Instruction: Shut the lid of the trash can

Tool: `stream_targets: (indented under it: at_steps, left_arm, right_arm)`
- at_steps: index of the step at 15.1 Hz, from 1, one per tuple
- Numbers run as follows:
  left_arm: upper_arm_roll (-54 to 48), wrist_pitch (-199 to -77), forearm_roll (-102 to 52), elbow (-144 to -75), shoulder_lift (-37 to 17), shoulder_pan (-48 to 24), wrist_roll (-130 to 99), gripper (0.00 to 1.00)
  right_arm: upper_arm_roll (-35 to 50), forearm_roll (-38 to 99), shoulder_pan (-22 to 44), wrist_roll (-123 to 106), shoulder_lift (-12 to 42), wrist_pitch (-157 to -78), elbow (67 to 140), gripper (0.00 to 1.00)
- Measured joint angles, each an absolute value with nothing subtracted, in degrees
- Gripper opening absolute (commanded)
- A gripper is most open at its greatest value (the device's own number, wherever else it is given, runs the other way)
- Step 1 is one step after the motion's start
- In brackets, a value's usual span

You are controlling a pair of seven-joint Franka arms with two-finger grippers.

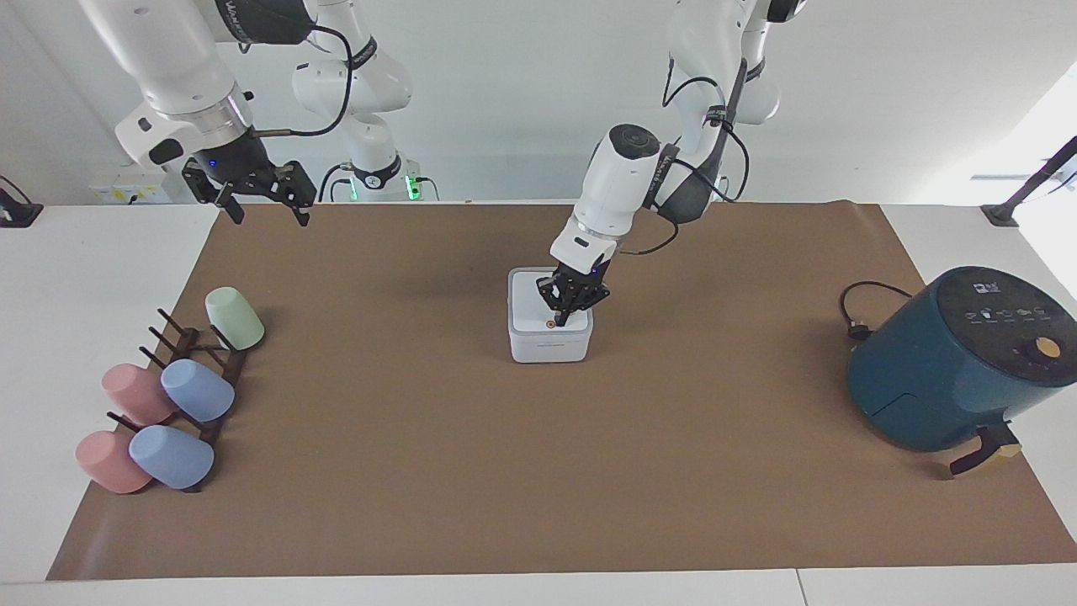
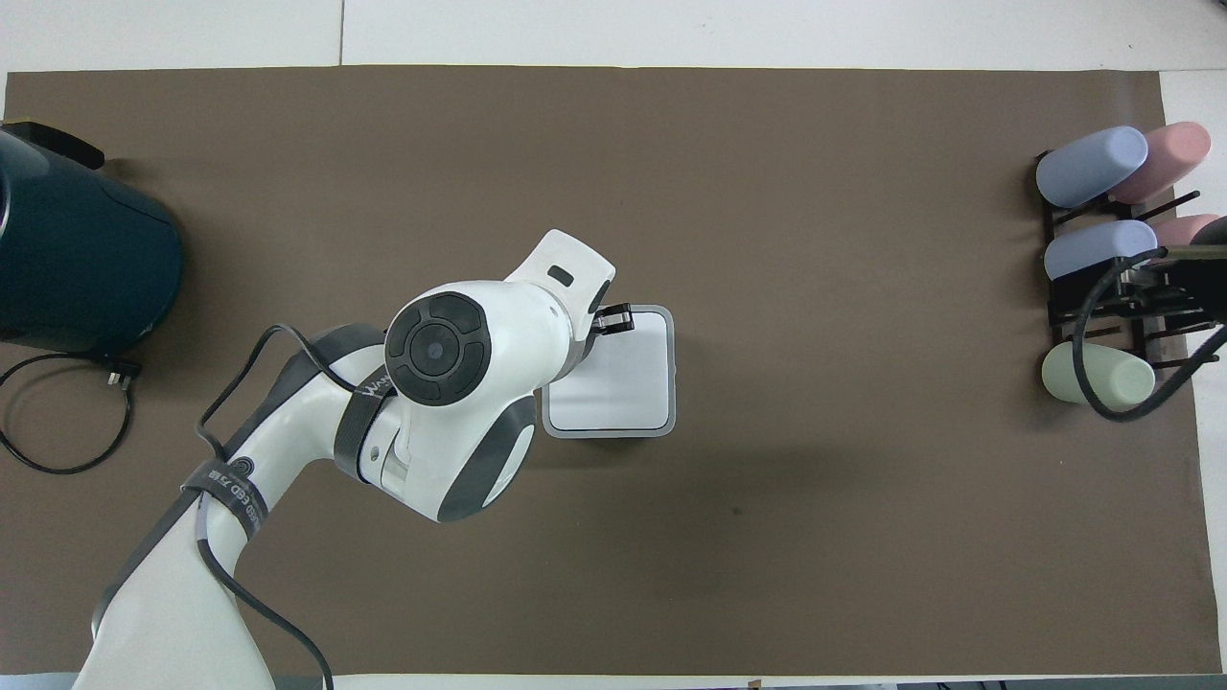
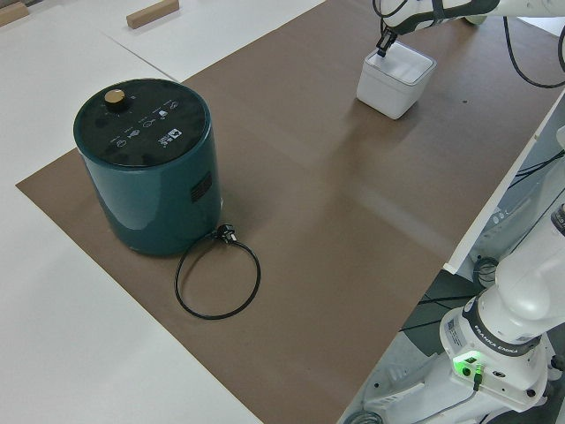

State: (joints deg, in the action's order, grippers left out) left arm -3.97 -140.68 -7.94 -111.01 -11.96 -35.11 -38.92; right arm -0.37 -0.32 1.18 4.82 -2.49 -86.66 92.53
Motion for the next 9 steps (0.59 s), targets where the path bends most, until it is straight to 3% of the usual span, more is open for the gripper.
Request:
stream_targets:
  at_steps: [8,9]
  left_arm:
    - [-3.66,-135.49,-7.94,-108.47,-12.22,-35.02,-38.98,0.0]
    - [-3.6,-131.44,-7.94,-106.64,-12.11,-34.02,-38.85,0.1]
  right_arm:
    - [-0.37,-0.32,1.18,4.82,-2.49,-86.66,92.53,1.0]
    - [-0.37,-0.32,1.18,4.82,-2.49,-86.66,92.53,1.0]
